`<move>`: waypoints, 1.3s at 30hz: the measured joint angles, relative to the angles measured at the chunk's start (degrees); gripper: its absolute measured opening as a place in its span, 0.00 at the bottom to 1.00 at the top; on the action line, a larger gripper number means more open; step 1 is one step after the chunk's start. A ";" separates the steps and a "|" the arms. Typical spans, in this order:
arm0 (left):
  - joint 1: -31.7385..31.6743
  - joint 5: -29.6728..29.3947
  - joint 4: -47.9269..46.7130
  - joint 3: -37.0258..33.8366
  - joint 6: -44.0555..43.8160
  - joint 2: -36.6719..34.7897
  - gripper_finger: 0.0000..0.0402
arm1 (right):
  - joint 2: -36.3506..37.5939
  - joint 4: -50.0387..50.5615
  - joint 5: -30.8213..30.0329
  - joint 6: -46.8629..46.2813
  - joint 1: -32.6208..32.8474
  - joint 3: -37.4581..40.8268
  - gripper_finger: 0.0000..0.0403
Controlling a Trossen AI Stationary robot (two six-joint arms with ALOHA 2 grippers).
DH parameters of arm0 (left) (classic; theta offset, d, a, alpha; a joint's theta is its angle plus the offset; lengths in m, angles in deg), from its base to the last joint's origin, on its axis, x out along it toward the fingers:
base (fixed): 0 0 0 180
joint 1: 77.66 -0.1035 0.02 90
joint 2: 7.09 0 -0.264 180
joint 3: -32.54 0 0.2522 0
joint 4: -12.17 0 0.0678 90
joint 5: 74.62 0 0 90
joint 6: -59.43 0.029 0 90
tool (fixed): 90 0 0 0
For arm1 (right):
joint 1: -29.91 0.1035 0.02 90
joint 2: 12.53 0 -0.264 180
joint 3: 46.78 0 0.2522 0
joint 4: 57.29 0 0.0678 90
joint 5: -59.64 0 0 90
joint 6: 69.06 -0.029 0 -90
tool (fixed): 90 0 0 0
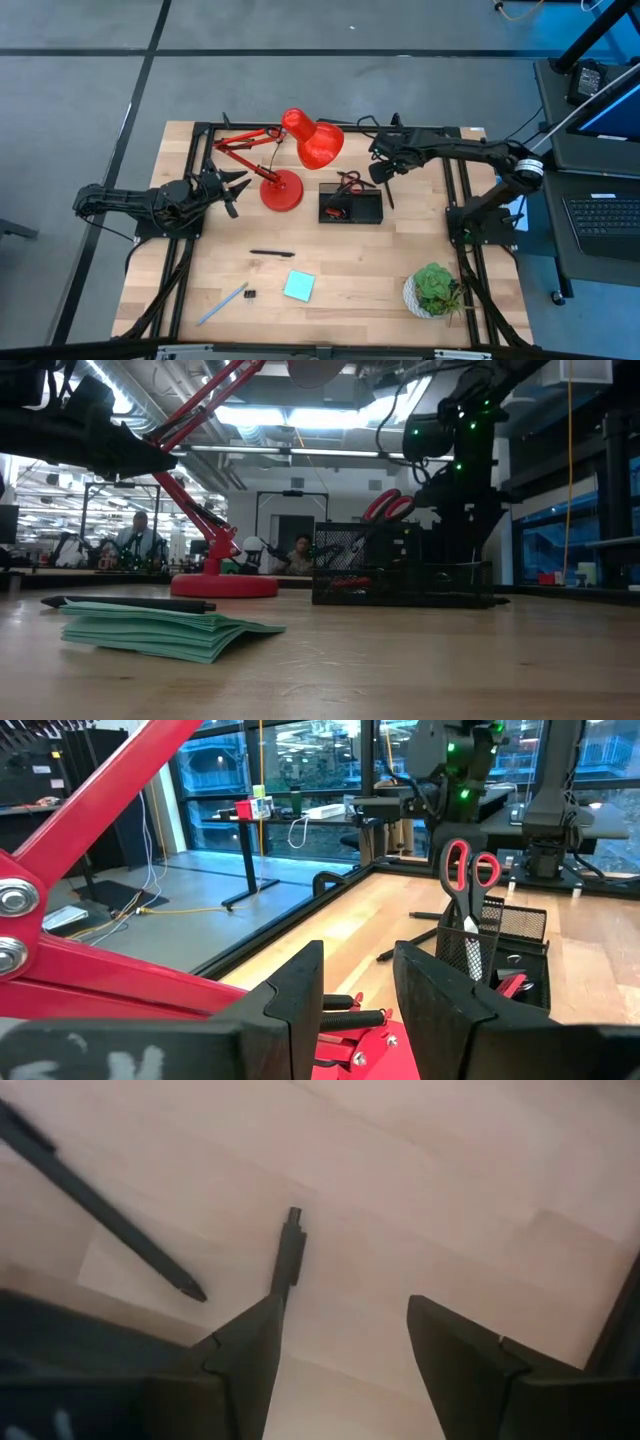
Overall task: Pick and place office supplies into organizer
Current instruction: Put the top right black pen into the black desk organizer
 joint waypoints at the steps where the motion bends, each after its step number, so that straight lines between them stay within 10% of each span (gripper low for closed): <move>1: -0.02 0.00 0.01 -0.01 0.00 0.00 0.29 | -0.63 -0.01 0.00 -0.30 0.00 0.00 0.54; 39: 0.00 0.17 0.01 -0.02 -0.49 0.00 0.29 | -16.51 -9.40 10.25 6.37 -4.74 -0.17 0.53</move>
